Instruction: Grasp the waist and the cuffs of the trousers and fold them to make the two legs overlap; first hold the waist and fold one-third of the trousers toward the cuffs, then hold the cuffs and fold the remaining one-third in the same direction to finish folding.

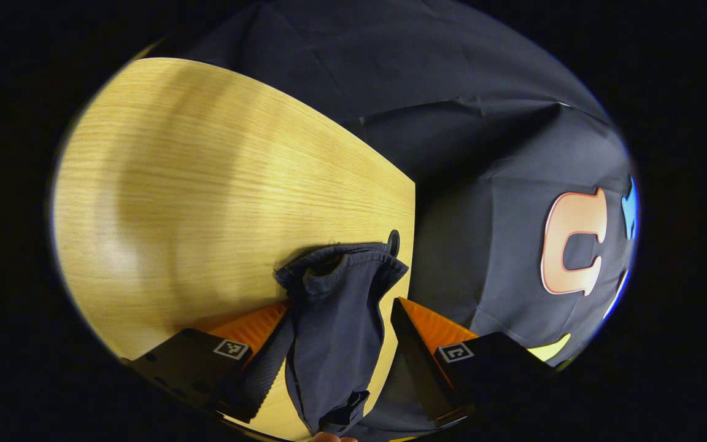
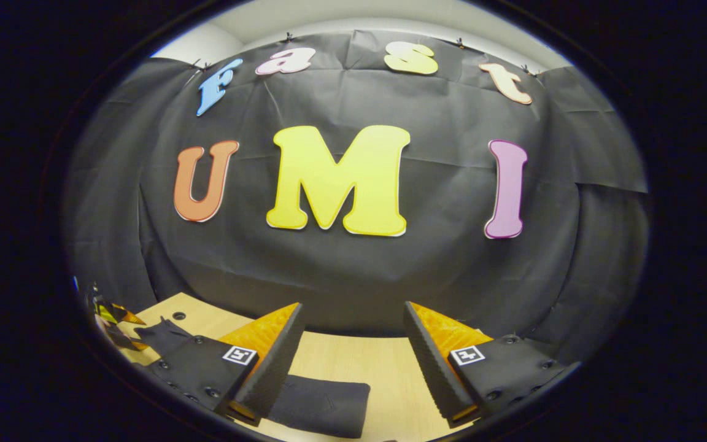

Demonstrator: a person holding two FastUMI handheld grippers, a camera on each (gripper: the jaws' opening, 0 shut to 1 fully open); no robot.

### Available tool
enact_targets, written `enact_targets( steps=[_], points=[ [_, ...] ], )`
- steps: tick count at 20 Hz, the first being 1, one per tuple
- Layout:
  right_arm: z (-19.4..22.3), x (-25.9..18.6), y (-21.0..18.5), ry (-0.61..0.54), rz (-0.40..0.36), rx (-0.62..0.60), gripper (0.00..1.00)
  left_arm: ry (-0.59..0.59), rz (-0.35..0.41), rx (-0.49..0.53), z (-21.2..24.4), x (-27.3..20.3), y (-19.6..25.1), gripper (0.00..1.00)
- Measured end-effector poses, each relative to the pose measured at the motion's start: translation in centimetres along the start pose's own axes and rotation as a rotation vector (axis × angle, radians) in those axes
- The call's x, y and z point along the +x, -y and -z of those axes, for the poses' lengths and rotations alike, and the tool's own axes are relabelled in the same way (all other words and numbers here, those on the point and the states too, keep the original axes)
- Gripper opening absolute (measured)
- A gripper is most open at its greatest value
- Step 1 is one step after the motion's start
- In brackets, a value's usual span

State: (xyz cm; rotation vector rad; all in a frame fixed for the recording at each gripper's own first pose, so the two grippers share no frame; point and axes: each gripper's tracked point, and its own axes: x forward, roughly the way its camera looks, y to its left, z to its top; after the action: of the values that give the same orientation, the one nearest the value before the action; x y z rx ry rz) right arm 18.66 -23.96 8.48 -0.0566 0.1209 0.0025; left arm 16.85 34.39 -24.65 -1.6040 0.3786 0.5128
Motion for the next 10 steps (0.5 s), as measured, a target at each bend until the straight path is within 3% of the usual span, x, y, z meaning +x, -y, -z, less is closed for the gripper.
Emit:
enact_targets(
  steps=[2, 3, 4, 8, 10],
  points=[
    [0.1, 0.1, 0.3, -0.007, 0.002, 0.01, 0.98, -0.018, -0.009, -0.005, 0.3, 0.5, -0.6, 0.83],
    [0.2, 0.1, 0.5, -0.011, 0.004, 0.012, 0.98, -0.023, -0.01, -0.007, 0.3, 0.6, -0.8, 0.65],
    [0.4, 0.1, 0.6, -0.014, 0.005, 0.01, 0.98, -0.018, -0.023, -0.008, 0.2, 0.9, -1.1, 0.61],
    [0.5, -0.2, 1.4, -0.023, 0.011, -0.001, 0.99, -0.006, -0.051, 0.032, 0.2, 1.3, -2.1, 0.07],
    [0.5, -0.2, 1.7, -0.024, 0.013, -0.004, 0.99, 0.006, -0.054, 0.062, 0.1, 1.3, -2.1, 0.04]
  ],
)
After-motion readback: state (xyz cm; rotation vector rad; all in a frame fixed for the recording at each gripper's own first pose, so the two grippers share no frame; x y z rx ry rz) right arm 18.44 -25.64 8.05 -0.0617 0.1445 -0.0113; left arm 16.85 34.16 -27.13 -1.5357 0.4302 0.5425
